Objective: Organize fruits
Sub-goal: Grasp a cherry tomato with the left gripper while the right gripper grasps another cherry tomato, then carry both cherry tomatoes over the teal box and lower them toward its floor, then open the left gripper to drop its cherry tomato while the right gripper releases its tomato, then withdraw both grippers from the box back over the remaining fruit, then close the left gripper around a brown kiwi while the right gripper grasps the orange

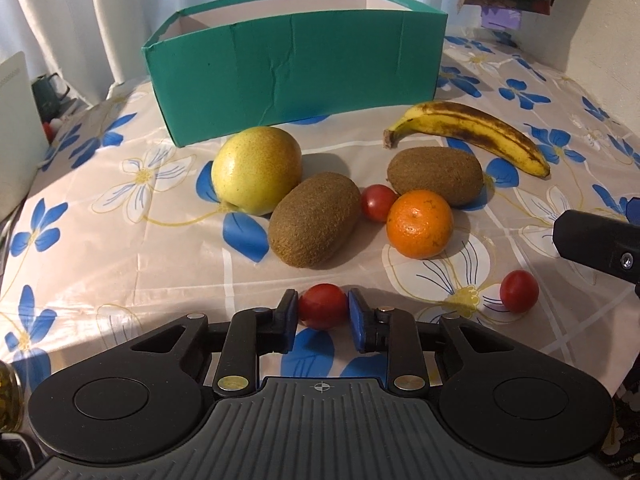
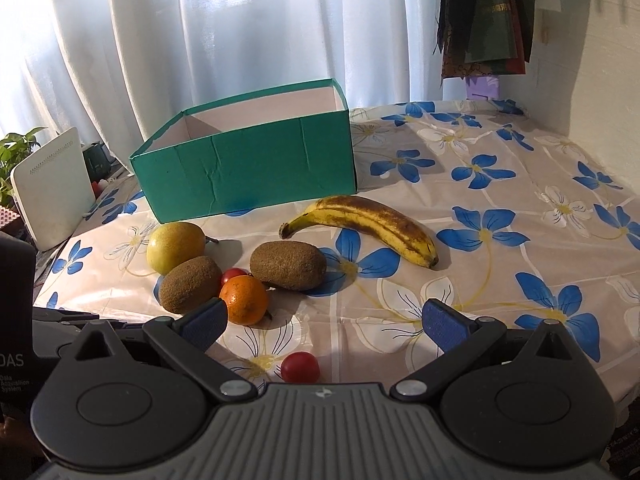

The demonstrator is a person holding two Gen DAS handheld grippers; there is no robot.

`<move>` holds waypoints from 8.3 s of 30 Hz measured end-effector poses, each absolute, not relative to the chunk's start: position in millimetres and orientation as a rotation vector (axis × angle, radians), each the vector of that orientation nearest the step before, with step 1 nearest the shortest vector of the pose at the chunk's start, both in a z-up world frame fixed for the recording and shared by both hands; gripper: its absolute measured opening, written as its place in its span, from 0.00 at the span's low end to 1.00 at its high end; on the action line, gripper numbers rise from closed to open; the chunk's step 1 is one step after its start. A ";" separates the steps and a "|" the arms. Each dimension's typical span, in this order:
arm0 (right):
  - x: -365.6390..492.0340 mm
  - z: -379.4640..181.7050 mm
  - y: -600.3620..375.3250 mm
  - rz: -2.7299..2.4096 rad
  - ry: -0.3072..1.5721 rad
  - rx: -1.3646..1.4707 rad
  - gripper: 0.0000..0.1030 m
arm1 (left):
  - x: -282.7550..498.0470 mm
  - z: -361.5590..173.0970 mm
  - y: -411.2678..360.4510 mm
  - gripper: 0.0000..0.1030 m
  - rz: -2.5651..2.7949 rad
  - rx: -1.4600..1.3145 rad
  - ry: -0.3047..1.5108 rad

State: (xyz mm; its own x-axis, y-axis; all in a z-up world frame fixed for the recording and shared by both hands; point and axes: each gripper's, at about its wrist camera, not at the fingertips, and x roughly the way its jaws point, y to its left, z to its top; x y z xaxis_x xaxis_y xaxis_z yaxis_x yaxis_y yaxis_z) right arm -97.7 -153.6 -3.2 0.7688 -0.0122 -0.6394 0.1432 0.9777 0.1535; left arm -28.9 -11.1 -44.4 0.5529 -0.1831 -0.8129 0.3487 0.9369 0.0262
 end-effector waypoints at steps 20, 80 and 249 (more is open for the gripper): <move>-68.9 -44.0 -113.4 0.009 0.887 0.051 0.53 | -23.4 20.3 37.1 0.29 -0.189 0.055 0.866; 160.4 79.2 -170.3 -0.164 0.623 0.025 0.25 | 197.6 57.1 -28.1 0.29 0.040 0.072 0.794; -58.0 -6.6 -121.0 0.079 0.775 -0.021 0.76 | 13.2 -30.2 -12.5 0.51 -0.307 0.143 0.894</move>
